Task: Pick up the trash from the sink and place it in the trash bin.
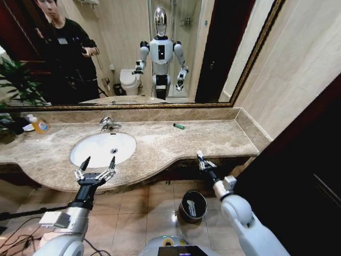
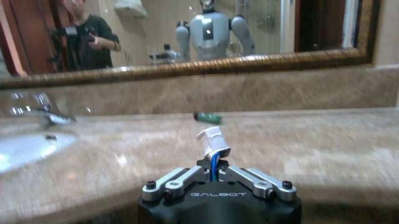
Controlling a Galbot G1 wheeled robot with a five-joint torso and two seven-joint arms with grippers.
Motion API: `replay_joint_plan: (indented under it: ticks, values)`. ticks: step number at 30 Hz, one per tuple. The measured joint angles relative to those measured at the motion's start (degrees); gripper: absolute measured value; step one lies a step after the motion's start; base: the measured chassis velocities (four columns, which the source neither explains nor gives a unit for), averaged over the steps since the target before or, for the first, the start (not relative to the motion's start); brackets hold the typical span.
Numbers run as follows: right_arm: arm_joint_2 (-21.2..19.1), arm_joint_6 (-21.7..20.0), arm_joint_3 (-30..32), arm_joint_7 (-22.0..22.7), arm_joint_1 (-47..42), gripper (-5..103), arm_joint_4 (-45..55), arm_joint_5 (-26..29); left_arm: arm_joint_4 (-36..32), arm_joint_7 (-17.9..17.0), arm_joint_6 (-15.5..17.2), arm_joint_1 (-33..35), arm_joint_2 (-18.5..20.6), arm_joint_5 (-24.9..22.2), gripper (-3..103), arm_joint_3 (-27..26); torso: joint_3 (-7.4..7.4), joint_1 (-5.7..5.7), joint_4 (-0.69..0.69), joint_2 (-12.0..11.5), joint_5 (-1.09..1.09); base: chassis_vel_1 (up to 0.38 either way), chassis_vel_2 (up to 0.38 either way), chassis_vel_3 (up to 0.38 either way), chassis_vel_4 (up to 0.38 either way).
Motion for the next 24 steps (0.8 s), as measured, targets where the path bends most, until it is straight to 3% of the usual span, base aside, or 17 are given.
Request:
replay_joint_plan:
  ticks: [9,16,24]
  values:
    - [3.41,6.28,-1.52,-0.43,-2.65,2,-10.22,-5.26,0.00,0.00,0.00,0.00,0.00,0.00,100,0.00,0.00,0.00,0.00,-0.01,0.00,0.000,0.000,0.000,0.000]
    - [6.07,5.71,-2.82,-0.48,-0.41,2,-18.51,-5.12,0.00,0.00,0.00,0.00,0.00,0.00,100,0.00,0.00,0.00,0.00,-0.01,0.00,0.000,0.000,0.000,0.000]
    - [8.85,2.08,-3.92,-0.04,3.66,2,-27.88,0.59,0.00,0.00,0.00,0.00,0.00,0.00,100,0.00,0.01,0.01,0.00,-0.01,0.00,0.000,0.000,0.000,0.000]
